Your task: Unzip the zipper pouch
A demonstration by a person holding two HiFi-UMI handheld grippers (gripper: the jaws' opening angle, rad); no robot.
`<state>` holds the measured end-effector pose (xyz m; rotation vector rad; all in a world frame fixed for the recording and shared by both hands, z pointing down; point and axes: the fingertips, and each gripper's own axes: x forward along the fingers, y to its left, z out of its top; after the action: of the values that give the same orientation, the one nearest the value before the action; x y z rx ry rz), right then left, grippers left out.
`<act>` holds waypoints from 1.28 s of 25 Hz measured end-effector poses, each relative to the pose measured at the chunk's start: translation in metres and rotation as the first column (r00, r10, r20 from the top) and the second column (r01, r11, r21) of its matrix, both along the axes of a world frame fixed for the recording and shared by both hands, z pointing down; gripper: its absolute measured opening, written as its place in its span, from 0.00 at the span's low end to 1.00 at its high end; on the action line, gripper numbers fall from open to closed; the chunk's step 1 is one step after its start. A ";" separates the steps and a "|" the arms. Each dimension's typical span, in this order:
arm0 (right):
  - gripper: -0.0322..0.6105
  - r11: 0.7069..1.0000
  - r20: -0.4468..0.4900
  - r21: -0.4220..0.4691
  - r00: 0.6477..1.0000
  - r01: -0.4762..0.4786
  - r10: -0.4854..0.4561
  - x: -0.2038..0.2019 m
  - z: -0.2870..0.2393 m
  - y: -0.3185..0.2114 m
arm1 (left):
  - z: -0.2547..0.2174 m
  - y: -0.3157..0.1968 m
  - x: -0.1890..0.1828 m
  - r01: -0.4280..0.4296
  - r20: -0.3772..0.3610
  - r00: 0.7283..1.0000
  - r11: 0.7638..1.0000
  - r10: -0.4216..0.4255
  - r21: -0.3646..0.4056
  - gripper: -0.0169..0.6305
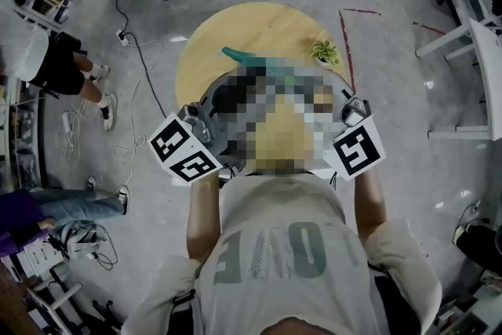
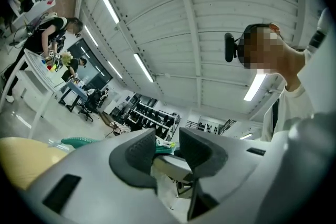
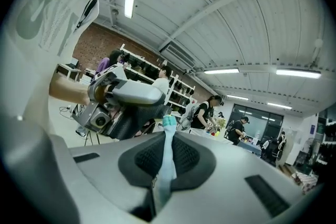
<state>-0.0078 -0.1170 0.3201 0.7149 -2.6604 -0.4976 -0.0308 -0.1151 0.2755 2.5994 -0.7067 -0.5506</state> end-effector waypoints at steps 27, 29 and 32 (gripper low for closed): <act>0.10 0.999 -0.013 0.039 1.000 0.002 -0.002 0.001 -0.006 0.011 | -0.003 0.006 0.006 0.008 -0.001 1.000 0.999 -0.009 -0.031 0.07; 0.10 0.999 -0.014 0.044 1.000 0.000 0.000 0.002 -0.007 0.012 | -0.004 0.006 0.007 0.025 0.022 0.999 0.999 -0.024 -0.024 0.07; 0.10 0.999 -0.008 0.041 1.000 -0.007 0.007 0.006 -0.007 0.012 | -0.005 0.005 0.008 0.033 0.035 0.999 0.999 -0.032 -0.026 0.07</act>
<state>-0.0019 -0.1050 0.3130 0.7322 -2.6468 -0.5531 -0.0231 -0.1104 0.2710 2.5827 -0.7641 -0.5036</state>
